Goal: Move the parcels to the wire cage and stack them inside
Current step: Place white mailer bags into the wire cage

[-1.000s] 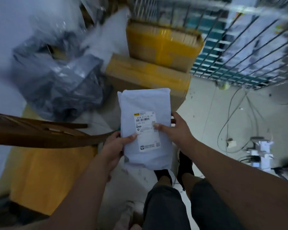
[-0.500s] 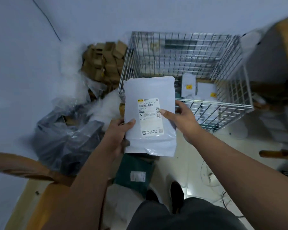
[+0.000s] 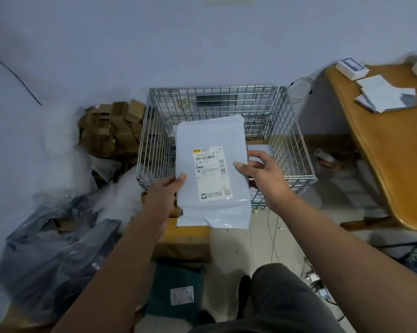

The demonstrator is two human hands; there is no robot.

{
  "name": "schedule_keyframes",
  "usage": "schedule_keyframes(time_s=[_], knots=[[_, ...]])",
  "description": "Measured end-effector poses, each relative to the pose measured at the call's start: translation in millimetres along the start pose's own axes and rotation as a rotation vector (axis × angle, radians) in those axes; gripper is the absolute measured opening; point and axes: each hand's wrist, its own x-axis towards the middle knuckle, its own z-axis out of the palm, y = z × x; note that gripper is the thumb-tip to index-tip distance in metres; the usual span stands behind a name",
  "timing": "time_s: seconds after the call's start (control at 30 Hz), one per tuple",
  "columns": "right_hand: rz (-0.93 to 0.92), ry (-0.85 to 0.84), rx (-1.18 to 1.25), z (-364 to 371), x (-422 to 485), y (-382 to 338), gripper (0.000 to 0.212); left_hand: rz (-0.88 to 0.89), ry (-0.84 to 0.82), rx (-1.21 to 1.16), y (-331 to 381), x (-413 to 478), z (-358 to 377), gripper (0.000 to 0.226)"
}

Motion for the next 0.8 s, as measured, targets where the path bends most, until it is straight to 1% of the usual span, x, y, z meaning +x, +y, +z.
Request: schedule_keyframes(time_s=[0.17,0.2,0.23,0.3,0.4,0.53,0.6,0.7,0.8], knots=[[0.048,0.021,-0.016,-26.0,56.7,0.3,0.042,0.015,0.041,0.129,9.5,54.2,38.3,0.022],[0.07,0.029,-0.031,-41.6,90.1,-1.1,0.042,0.012,0.061,0.145,11.5,85.5,60.0,0.023],[0.083,0.023,-0.049,-50.3,108.9,2.2,0.042,0.004,0.079,0.154,9.1,103.5,70.8,0.023],[0.097,0.005,-0.072,-53.0,121.9,8.2,0.042,-0.017,0.111,0.149,7.8,111.9,79.1,0.024],[0.14,-0.012,-0.108,-71.5,179.1,16.3,0.038,-0.085,0.197,0.165,4.1,156.1,113.2,0.024],[0.198,-0.081,-0.12,-80.1,245.5,29.6,0.034,-0.071,0.301,0.262,0.4,203.7,135.7,0.025],[0.24,-0.106,-0.115,-77.6,271.8,40.0,0.038,-0.06,0.359,0.313,-4.6,223.8,138.9,0.026],[0.283,-0.106,-0.111,-65.9,304.5,58.0,0.054,-0.045,0.438,0.374,-12.8,256.3,138.3,0.028],[0.307,-0.102,-0.099,-53.8,330.1,74.7,0.059,-0.036,0.457,0.412,-20.9,291.1,135.6,0.027]])
